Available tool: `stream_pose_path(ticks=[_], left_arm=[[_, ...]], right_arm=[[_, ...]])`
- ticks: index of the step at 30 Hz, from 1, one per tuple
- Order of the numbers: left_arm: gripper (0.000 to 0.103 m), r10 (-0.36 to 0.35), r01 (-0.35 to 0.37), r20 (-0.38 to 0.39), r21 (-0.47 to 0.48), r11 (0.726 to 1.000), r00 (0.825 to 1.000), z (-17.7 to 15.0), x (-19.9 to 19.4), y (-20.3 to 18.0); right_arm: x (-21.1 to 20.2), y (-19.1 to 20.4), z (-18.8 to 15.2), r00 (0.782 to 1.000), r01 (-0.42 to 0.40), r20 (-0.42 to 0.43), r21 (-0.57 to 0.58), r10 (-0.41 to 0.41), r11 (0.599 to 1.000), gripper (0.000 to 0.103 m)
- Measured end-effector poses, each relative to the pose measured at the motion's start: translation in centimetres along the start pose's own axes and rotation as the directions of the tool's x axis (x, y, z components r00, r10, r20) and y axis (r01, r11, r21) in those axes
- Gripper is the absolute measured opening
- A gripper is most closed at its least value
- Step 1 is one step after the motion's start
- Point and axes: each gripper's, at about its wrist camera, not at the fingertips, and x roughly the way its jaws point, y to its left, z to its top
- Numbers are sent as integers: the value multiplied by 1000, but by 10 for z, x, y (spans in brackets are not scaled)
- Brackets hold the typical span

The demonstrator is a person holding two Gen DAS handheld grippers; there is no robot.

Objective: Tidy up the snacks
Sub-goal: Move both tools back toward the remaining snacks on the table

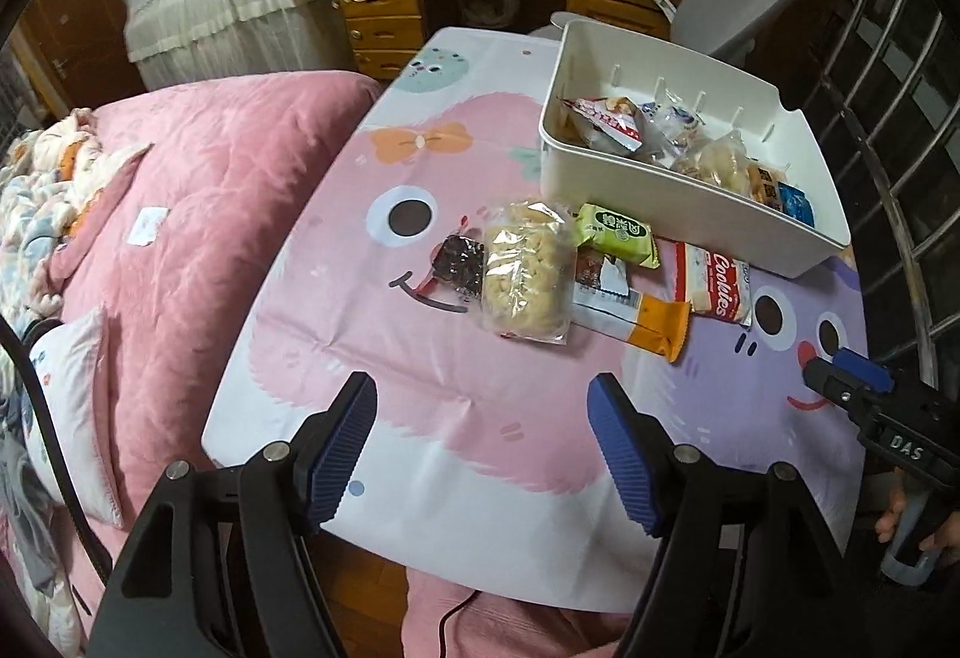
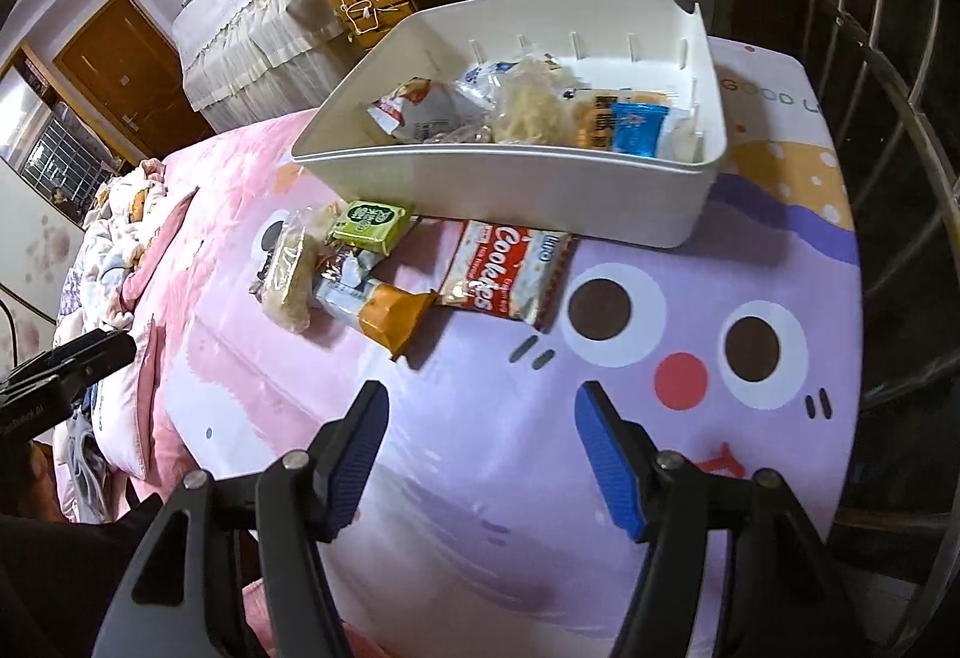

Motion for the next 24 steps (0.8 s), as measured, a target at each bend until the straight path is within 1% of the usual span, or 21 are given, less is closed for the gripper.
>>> stream_pose_path(ticks=[3, 6, 8, 11, 16, 18, 24], left_arm=[[72, -35, 36, -20, 52, 998, 999, 12, 8, 4], [73, -57, 62, -42, 122, 991, 997, 26, 16, 5], [75, -71, 80, -56, 173, 982, 996, 37, 22, 4], [75, -90, 108, -84, 231, 967, 992, 50, 33, 4], [75, -137, 180, -156, 307, 935, 978, 68, 56, -2], [76, -149, 201, -175, 335, 920, 973, 74, 65, -8], [77, -184, 264, -238, 367, 892, 954, 89, 95, -23]], right_arm=[[6, 9, 0, 1000, 7, 18, -4, -7, 1000, 65], [13, 21, 0, 999, 37, 31, 7, -38, 999, 65], [16, 29, 0, 998, 50, 48, 22, -51, 998, 65], [22, 41, 0, 994, 78, 68, 21, -79, 997, 65], [37, 70, -3, 984, 162, 89, -47, -158, 986, 65], [41, 78, -4, 980, 182, 94, -69, -175, 981, 65], [58, 93, -3, 970, 231, 107, -107, -220, 967, 65]])
